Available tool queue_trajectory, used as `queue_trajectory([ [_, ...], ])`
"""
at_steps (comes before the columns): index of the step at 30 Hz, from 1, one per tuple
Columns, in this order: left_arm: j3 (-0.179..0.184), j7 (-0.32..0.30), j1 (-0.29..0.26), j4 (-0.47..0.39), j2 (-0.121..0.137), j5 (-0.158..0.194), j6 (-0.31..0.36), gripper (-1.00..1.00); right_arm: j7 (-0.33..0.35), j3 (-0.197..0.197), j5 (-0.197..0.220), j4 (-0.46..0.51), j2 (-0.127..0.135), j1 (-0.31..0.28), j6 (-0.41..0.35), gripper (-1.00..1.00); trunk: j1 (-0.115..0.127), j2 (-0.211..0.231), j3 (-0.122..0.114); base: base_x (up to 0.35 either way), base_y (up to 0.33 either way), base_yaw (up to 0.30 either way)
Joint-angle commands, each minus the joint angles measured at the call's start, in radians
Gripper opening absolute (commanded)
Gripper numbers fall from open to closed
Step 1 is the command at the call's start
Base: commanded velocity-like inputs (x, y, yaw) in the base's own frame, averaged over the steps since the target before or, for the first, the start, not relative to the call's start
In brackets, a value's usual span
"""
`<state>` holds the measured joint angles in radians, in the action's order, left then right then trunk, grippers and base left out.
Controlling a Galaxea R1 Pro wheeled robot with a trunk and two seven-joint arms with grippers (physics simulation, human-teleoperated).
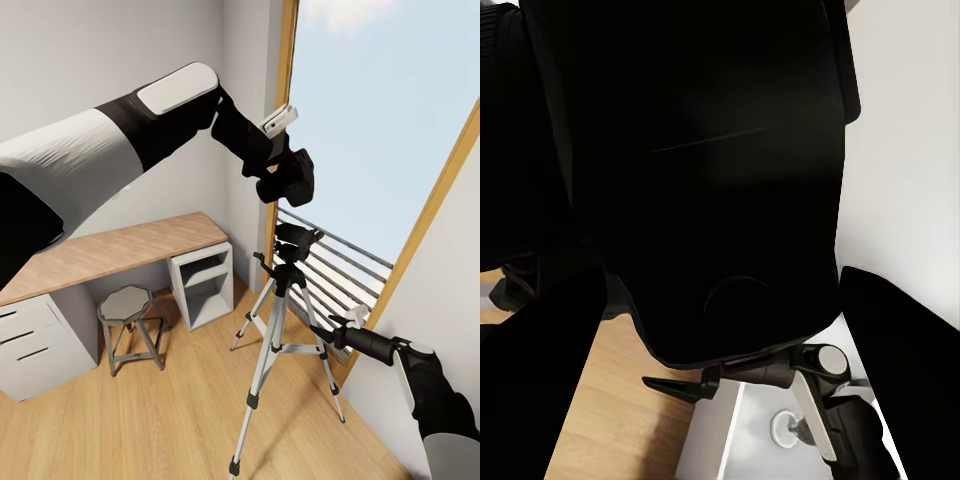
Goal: Attach the digital camera to the camera tripod in the bedroom.
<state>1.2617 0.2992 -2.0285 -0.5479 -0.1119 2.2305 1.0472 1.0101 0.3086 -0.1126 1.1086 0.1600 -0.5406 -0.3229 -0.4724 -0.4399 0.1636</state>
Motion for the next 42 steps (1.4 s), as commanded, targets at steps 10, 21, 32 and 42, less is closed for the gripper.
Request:
queue_trajectory([
  [10,0.002,0.006,-0.002,-0.004,0.008,0.011,0.0,-1.0,0.007,0.004,-0.003,0.015,0.002,-0.001,0.017,1.0,-0.001,-0.002,0.002,0.0,0.0,0.0],
  [21,0.0,0.006,-0.003,-0.004,0.009,0.011,0.0,-1.0,0.007,0.004,-0.003,0.031,0.0,0.0,0.023,1.0,-0.001,-0.002,0.002,0.078,0.017,0.0],
  [32,0.0,0.006,-0.003,-0.004,0.009,0.011,0.0,-1.0,0.005,0.004,-0.004,0.044,-0.002,0.002,0.024,1.0,-0.001,-0.002,0.002,0.009,-0.066,0.034],
  [42,-0.003,0.006,-0.003,-0.004,0.01,0.011,0.0,-1.0,0.005,0.004,-0.004,0.045,-0.001,0.002,0.024,1.0,-0.001,-0.002,0.002,0.005,-0.054,0.091],
])
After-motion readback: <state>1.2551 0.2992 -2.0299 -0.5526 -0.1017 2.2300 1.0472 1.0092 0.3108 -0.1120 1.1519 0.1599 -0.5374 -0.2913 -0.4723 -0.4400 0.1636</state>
